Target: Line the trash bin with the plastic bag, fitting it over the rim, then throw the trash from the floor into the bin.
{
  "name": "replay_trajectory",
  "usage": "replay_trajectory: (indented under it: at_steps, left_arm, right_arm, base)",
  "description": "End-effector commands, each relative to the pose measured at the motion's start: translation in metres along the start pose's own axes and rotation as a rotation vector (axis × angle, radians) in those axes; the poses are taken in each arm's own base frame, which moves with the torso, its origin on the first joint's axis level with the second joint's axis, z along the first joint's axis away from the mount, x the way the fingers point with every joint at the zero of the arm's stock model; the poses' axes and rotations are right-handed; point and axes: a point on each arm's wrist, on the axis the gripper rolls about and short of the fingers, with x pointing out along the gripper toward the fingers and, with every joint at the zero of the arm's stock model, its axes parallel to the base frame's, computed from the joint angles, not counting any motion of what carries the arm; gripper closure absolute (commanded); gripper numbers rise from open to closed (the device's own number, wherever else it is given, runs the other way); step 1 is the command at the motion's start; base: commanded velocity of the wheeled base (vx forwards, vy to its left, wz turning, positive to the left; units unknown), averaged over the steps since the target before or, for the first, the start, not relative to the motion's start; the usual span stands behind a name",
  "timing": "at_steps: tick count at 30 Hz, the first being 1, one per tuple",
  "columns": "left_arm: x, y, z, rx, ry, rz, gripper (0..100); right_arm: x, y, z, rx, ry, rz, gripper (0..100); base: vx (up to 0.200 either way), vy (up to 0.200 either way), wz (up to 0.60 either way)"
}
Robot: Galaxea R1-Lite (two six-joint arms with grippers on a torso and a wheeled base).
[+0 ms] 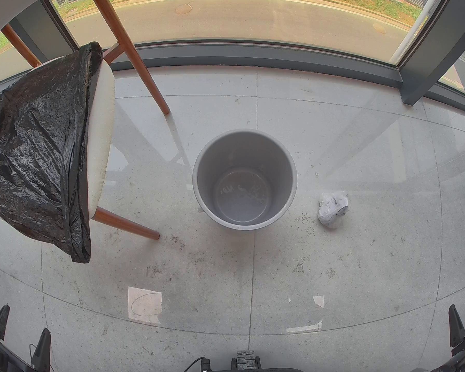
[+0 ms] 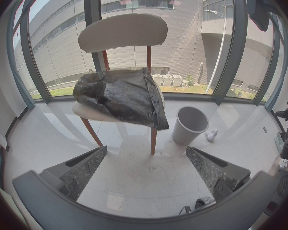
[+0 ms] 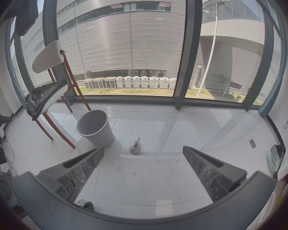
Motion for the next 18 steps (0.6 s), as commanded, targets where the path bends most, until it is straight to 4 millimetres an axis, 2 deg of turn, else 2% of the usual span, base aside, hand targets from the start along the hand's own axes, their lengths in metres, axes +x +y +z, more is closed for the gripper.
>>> replay_trajectory:
  at_steps: [1,4,11,13,18]
  left_arm:
    - [-0.001,0.000,0.005,0.003,-0.099,-0.013,0]
    - [0.000,0.000,0.000,0.005,-0.045,-0.016,0]
    - [0.000,0.000,0.002,0.074,-0.063,-0.016,0]
    - [-0.001,0.000,0.007,0.090,-0.100,-0.016,0]
    - [-0.008,0.000,0.036,0.122,-0.217,-0.053,0]
  right_arm:
    - [0.001,0.000,-0.005,-0.001,0.012,0.001,0]
    - [0.001,0.000,-0.005,-0.001,0.012,0.001,0]
    - [0.001,0.000,-0.005,0.002,0.012,0.001,0]
    - [0.001,0.000,-0.005,0.002,0.012,0.001,0]
    - [0.001,0.000,-0.005,0.002,0.012,0.001,0]
  base:
    - [0.000,0.000,0.00]
    - [0.000,0.000,0.00]
    - [0.000,0.000,0.00]
    - [0.000,0.000,0.00]
    - [0.000,0.000,0.00]
